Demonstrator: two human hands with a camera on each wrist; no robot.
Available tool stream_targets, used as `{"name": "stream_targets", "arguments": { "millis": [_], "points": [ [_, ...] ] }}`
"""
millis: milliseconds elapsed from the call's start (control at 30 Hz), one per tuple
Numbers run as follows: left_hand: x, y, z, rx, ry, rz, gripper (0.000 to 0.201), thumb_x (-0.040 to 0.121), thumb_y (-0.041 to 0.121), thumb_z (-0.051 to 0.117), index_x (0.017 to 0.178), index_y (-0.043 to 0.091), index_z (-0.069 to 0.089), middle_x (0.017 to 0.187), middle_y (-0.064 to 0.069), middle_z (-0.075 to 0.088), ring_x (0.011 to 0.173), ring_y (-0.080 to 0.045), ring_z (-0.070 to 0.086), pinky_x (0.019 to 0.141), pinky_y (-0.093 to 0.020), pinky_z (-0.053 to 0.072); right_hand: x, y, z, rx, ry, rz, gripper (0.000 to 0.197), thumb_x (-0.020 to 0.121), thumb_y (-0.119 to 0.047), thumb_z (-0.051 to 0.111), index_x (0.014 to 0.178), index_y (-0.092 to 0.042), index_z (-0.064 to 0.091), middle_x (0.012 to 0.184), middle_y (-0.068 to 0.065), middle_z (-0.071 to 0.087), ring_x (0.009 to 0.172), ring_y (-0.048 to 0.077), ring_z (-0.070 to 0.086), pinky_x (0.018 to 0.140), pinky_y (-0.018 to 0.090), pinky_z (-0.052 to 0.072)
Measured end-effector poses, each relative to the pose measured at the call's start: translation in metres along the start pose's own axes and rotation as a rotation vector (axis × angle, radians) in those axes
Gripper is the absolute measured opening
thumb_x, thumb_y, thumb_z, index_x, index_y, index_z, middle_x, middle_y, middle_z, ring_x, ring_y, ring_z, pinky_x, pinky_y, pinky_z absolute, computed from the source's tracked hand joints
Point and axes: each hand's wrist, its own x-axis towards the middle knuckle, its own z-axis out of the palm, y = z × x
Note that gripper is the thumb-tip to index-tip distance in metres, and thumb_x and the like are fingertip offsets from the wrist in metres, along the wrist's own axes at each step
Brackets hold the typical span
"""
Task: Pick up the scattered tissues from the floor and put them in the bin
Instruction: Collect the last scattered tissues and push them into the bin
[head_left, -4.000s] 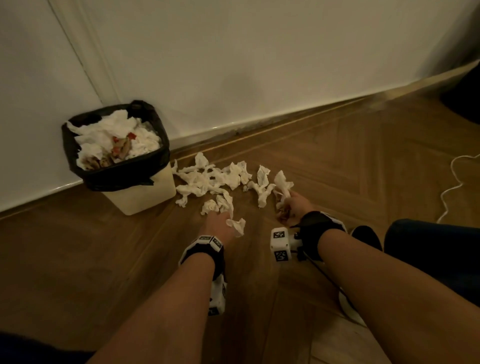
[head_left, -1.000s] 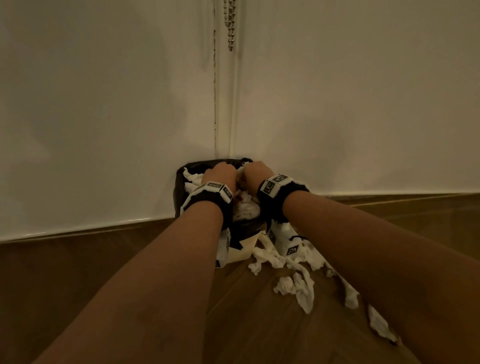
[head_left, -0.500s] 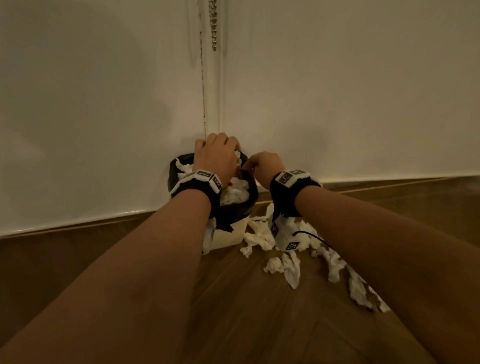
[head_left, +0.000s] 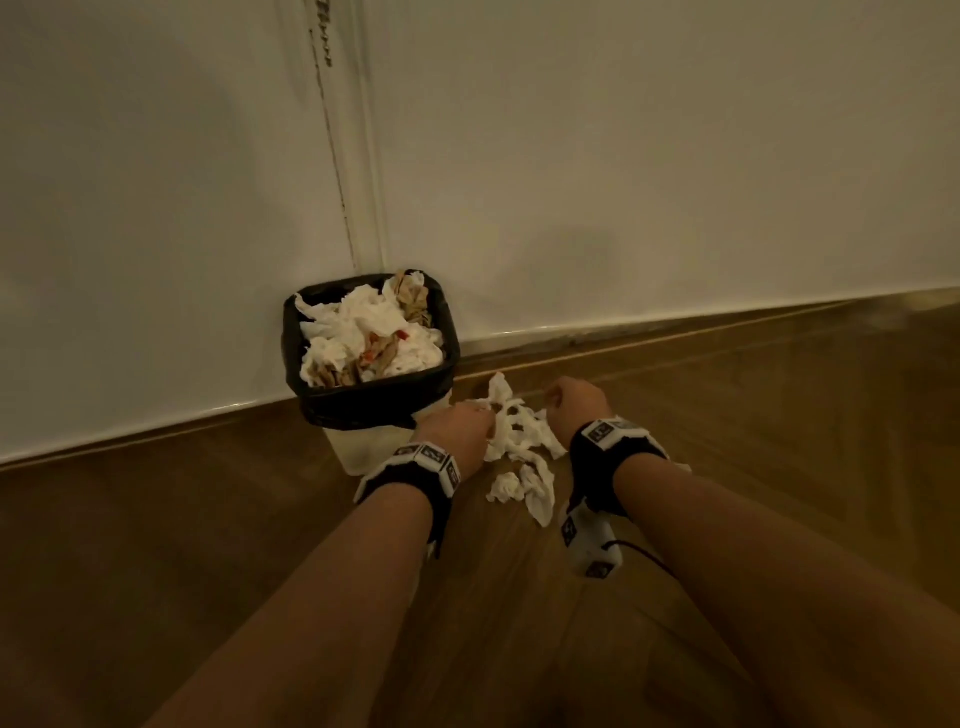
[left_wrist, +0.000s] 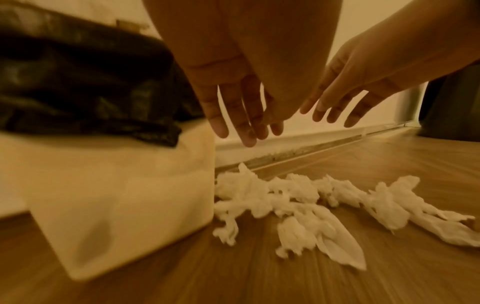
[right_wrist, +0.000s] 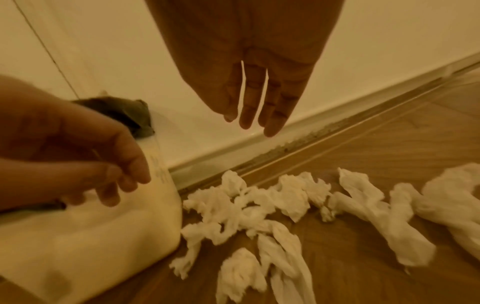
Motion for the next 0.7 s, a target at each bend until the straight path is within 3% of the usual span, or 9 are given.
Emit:
{"name": "stream_targets", "arguments": {
  "millis": [133,233,333,433,533,633,700],
  "points": [
    [0.001,0.005,0.045,-0.032,-0.062,-0.051,0.033,0.093,0.015,0.043,0.125,0.022,0.047,0.134,-0.009,0.040,0.116,-0.029,0.047,0.091,-0.038,0.047,-0.002,0.027,0.027,-0.050,-0.146,0.116,0.044,0.091,-0.021,0.051,0.134,-0.016,0.043,0.137,0.013,0.045,0.123,0.034,0.046,0.100,0.042,0.044],
    [0.006,0.008,0.068,-0.012,-0.083,-0.083,0.047,0.092,0.028,0.048,0.136,0.032,0.035,0.149,-0.011,0.019,0.132,-0.035,0.029,0.105,-0.045,0.036,-0.005,0.044,0.048,-0.115,-0.229,0.128,0.051,0.091,-0.035,0.052,0.138,-0.019,0.037,0.139,0.013,0.042,0.124,0.034,0.046,0.101,0.044,0.042],
    [0.013,0.012,0.086,-0.037,-0.096,-0.150,0.052,0.091,0.040,0.048,0.138,0.042,0.026,0.154,-0.013,0.004,0.139,-0.039,0.015,0.111,-0.049,0.025,-0.007,0.056,0.063,-0.151,-0.248,0.113,0.050,0.091,-0.037,0.049,0.136,-0.018,0.038,0.139,0.014,0.041,0.127,0.035,0.041,0.104,0.043,0.038],
    [0.017,0.016,0.101,-0.029,-0.058,-0.164,0.050,0.091,0.043,0.049,0.137,0.046,0.029,0.154,-0.010,0.003,0.140,-0.039,0.012,0.111,-0.050,0.023,-0.009,0.065,0.072,-0.167,-0.269,0.031,0.050,0.091,-0.031,0.047,0.138,-0.019,0.036,0.142,0.013,0.036,0.132,0.035,0.032,0.109,0.044,0.029],
    [0.020,0.028,0.115,0.046,-0.058,-0.053,0.054,0.091,0.037,0.051,0.138,0.044,0.027,0.153,-0.002,0.007,0.138,-0.034,0.016,0.109,-0.049,0.027,-0.009,0.068,0.079,-0.180,-0.352,-0.099,0.063,0.091,-0.023,0.052,0.146,-0.028,0.023,0.154,0.006,0.019,0.139,0.035,0.019,0.113,0.045,0.021],
    [0.025,0.040,0.125,0.030,-0.166,-0.011,0.053,0.095,0.027,0.045,0.143,0.034,0.025,0.155,0.002,0.008,0.136,-0.030,0.020,0.106,-0.045,0.032,-0.005,0.069,0.090,-0.254,-0.454,-0.208,0.084,0.087,-0.014,0.060,0.149,-0.034,0.007,0.158,-0.002,-0.004,0.144,0.034,0.006,0.116,0.047,0.021],
    [0.028,0.043,0.129,-0.036,-0.254,-0.039,0.051,0.097,0.027,0.040,0.146,0.025,0.023,0.153,-0.001,0.015,0.137,-0.030,0.020,0.106,-0.045,0.033,-0.004,0.068,0.099,-0.285,-0.511,-0.248,0.085,0.088,-0.016,0.061,0.150,-0.032,0.004,0.158,-0.004,-0.010,0.145,0.032,-0.002,0.116,0.049,0.019]
  ]
}}
